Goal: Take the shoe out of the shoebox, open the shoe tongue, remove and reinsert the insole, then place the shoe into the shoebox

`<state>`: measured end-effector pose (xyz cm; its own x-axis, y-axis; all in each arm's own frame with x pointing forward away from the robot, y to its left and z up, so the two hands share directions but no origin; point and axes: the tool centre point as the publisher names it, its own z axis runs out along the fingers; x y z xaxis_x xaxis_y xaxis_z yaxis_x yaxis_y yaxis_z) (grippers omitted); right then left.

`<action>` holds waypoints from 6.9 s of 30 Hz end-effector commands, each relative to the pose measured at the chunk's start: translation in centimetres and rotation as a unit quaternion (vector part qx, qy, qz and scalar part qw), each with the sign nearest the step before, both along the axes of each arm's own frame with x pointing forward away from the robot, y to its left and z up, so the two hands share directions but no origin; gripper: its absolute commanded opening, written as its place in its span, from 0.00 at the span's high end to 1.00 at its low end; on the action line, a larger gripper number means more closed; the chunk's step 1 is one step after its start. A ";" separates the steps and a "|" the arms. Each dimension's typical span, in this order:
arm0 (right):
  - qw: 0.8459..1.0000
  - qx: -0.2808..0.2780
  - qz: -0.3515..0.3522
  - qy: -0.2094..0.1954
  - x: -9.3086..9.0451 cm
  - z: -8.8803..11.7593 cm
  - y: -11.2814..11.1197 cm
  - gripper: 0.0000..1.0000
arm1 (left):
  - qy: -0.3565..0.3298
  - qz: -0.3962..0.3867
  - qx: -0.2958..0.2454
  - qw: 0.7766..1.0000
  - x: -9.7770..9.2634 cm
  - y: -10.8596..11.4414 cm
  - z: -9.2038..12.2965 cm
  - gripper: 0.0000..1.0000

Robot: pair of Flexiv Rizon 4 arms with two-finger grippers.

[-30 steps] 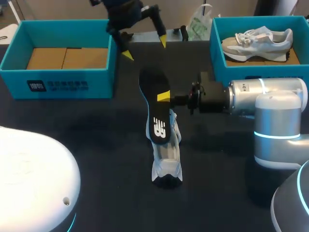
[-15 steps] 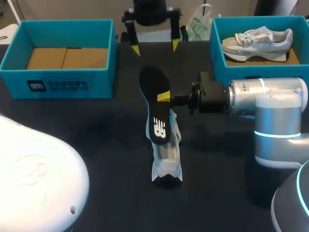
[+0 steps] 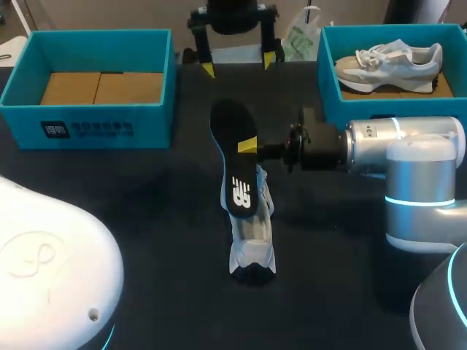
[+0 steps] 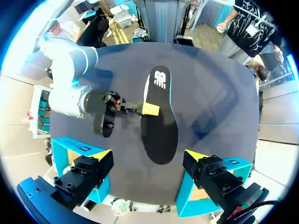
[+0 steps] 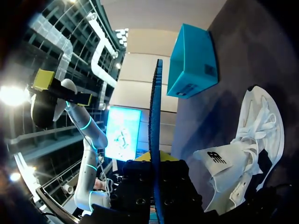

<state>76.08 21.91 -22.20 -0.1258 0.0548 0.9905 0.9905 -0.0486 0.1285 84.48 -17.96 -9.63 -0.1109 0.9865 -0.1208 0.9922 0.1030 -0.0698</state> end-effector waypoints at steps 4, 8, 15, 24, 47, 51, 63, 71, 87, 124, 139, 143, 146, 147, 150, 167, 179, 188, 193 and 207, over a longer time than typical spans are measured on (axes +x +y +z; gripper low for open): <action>1.000 0.000 -0.002 0.000 -0.1 -0.1 0.2 1.00 | -0.040 0.004 -0.337 0.941 -1.8 4.5 -1.5 0.00; 1.000 0.000 -0.002 0.000 -0.1 -0.1 0.2 1.00 | -0.020 0.038 -0.439 0.898 -1.8 5.7 -1.9 0.00; 1.000 0.000 -0.002 0.000 -0.1 -0.1 0.2 1.00 | -0.020 0.038 -0.439 0.898 -1.8 5.7 -1.9 0.00; 1.000 0.000 -0.002 0.000 -0.1 -0.1 0.2 1.00 | -0.051 0.017 -0.560 0.827 -2.9 7.7 -3.0 0.00; 1.000 0.000 -0.002 0.000 -0.1 -0.1 0.2 1.00 | -0.026 0.026 -0.697 0.717 -2.1 9.0 -7.9 0.00; 1.000 0.000 -0.002 0.000 -0.1 -0.1 0.2 1.00 | -0.026 0.026 -0.697 0.717 -2.1 9.0 -7.9 0.00; 1.000 0.000 -0.002 0.000 -0.1 -0.1 0.2 1.00 | -0.059 0.049 -0.680 0.729 -3.2 6.0 -9.9 0.00; 1.000 0.000 -0.002 0.000 -0.1 -0.1 0.2 1.00 | -0.058 0.031 -0.647 0.760 -3.2 6.0 -9.9 0.00; 1.000 0.000 -0.002 0.000 -0.1 -0.1 0.2 1.00 | -0.078 0.025 -0.620 0.781 -3.2 2.5 -11.4 0.20; 1.000 0.000 -0.002 0.000 -0.1 -0.1 0.2 1.00 | -0.106 -0.001 -0.626 0.773 -3.7 -0.1 -12.9 0.68; 1.000 0.000 -0.002 0.000 -0.1 -0.1 0.2 1.00 | -0.129 -0.012 -0.627 0.768 -3.5 -0.6 -13.0 0.78; 1.000 0.000 -0.002 0.000 -0.1 -0.1 0.2 1.00 | -0.134 -0.012 -0.627 0.768 -3.5 -0.8 -13.0 0.79; 1.000 0.000 -0.002 0.000 -0.1 -0.1 0.2 1.00 | -0.136 -0.012 -0.627 0.767 -3.5 -0.8 -13.0 0.82; 1.000 0.000 -0.002 0.000 -0.1 -0.1 0.2 1.00 | -0.138 -0.012 -0.627 0.767 -3.5 -0.8 -13.0 0.85; 1.000 0.000 -0.002 0.000 -0.1 -0.1 0.2 1.00 | -0.139 -0.013 -0.626 0.767 -3.5 -0.8 -13.0 0.93; 0.999 0.009 -0.017 -0.050 -0.5 -0.1 -1.0 0.00 | -0.135 -0.017 -0.625 0.769 -4.1 -0.3 -12.5 1.00; 0.985 -0.077 0.014 -0.153 -1.3 1.2 -5.9 0.00 | -0.024 0.020 -0.624 0.781 -6.3 1.9 -11.7 1.00; 0.985 -0.077 0.014 -0.153 -1.3 1.2 -5.9 0.00 | 0.002 0.007 -0.620 0.785 -8.5 2.4 -11.0 1.00; 0.942 -0.185 0.132 -0.246 -1.6 1.8 -6.5 0.00 | 0.033 -0.005 -0.611 0.791 -9.8 2.0 -11.3 1.00; 0.886 -0.274 0.230 -0.294 -2.6 2.6 -7.0 0.00 | -0.030 -0.055 -0.535 0.843 -12.8 2.0 -11.0 1.00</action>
<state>73.30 14.74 -20.25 -0.7125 0.3030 0.6329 0.6968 0.4124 0.5869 72.67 -16.18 -21.17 0.0116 0.2923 -0.9562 0.9928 -0.1172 -0.0237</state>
